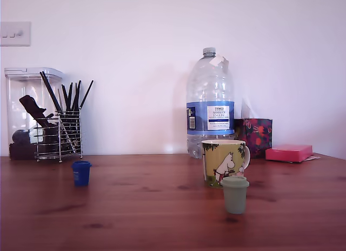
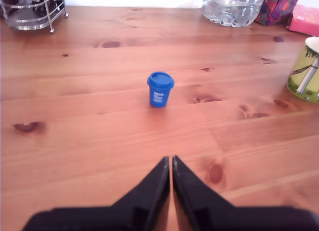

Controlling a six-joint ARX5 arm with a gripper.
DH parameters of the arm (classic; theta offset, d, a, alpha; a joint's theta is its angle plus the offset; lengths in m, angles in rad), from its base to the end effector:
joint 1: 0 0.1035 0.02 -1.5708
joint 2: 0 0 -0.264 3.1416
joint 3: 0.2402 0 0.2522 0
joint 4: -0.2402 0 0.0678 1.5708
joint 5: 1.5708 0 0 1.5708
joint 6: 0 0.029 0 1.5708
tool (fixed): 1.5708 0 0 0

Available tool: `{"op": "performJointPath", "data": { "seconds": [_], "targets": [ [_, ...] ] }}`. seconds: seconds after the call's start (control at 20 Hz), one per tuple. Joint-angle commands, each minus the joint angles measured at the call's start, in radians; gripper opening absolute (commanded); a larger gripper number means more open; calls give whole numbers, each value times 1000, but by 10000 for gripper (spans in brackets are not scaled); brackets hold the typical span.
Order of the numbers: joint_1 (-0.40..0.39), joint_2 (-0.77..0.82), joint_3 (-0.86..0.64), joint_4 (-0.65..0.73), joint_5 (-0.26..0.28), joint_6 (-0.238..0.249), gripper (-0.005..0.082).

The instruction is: Pick up the coffee capsules from the table one by one and drop them inside the nearest coffee cup

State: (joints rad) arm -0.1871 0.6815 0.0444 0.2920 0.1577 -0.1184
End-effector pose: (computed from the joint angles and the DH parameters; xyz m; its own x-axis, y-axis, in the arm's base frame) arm 0.1351 -0.0302 0.1397 0.8839 -0.3272 -0.3341 0.2874 0.9437 -0.1639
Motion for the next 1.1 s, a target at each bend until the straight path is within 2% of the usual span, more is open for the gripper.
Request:
{"op": "performJointPath", "data": {
  "seconds": [0.0, 0.15, 0.2, 0.25, 0.35, 0.4, 0.45, 0.6, 1.05],
  "targets": [
    [1, 77, -11, 98, 3, 29, -19],
    [1, 224, -9, 265, 26, 63, -17],
    [1, 270, -7, 315, 48, 85, 37],
    [1, 306, -7, 357, 64, 90, 192],
    [0, 381, -6, 446, 72, 89, 680],
    [0, 414, -6, 478, 72, 97, 804],
    [-3, 444, -6, 510, 72, 105, 779],
    [-3, 534, 0, 610, 72, 127, 779],
    [-3, 906, 184, 769, 84, 128, 779]
  ]
}}
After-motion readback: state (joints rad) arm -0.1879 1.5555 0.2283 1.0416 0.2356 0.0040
